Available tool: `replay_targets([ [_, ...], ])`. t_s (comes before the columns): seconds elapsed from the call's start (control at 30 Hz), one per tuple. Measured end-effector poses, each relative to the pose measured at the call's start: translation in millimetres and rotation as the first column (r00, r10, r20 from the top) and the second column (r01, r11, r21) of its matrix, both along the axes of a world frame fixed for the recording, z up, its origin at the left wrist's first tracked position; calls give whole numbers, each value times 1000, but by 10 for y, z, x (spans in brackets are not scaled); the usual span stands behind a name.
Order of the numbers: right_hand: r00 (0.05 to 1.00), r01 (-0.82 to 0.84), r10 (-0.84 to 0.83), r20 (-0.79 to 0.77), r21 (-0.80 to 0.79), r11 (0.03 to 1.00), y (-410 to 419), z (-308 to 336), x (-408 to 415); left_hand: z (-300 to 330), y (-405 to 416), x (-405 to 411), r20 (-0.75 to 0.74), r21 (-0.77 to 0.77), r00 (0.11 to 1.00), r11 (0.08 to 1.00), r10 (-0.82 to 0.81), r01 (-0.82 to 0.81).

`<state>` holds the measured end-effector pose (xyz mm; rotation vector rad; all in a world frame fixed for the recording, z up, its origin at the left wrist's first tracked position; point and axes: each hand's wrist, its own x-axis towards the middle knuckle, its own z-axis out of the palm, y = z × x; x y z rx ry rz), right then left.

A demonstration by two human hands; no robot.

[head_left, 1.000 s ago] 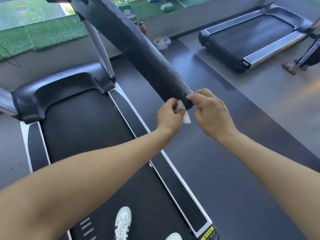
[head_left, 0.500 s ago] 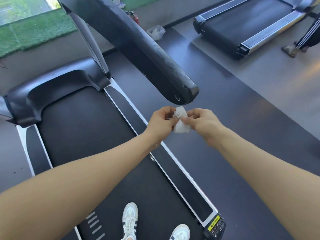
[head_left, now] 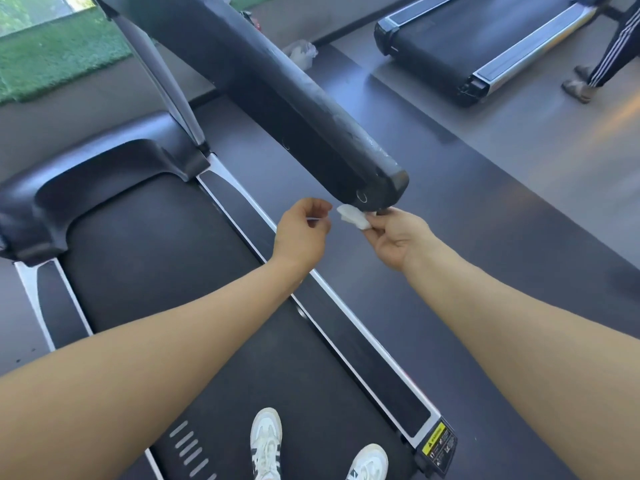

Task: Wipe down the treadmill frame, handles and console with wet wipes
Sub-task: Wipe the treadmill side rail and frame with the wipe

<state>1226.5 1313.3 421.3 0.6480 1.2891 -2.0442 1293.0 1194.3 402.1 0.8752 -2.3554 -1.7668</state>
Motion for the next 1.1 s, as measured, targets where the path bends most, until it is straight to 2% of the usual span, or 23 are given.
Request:
replay_targets([
  [0.33,995,-93,98,-7,241,966,258,740,30,518,147,-33,-71,-72,992,993,-100,95],
  [0.6,988,68,-99,118,247,967,220,989,-8,715,90,34,-52,-70,997,996,-57,53],
  [0.73,994,82,-97,56,226,971,184,1211,83,796,60,41,-58,-61,997,997,-48,45],
  [0.77,998,61,-64,1,269,961,162,1256,94,811,44,46,-56,-62,997,997,-47,43],
  [0.8,995,10,27,-93,381,924,130,1289,108,820,28,53,-54,-60,998,997,-44,41],
  [0.83,961,-36,179,-210,547,836,98,1318,123,822,11,65,-51,-55,998,998,-42,39],
  [0.87,877,-39,364,-313,709,704,63,1339,138,814,-7,77,-49,-51,998,998,-41,38],
  [0.93,605,79,686,-405,887,454,12,1307,148,771,-37,102,-39,-50,999,998,-38,36],
  [1.0,328,222,876,-354,930,293,-25,1144,117,704,-51,125,-14,-47,1000,999,-27,27],
  [1.03,204,265,939,-279,938,221,-35,1037,101,667,-52,134,-1,-46,1000,999,-24,24],
  [1.1,-8,330,992,-125,936,121,-41,828,72,587,-41,148,17,-45,1000,999,-22,23],
])
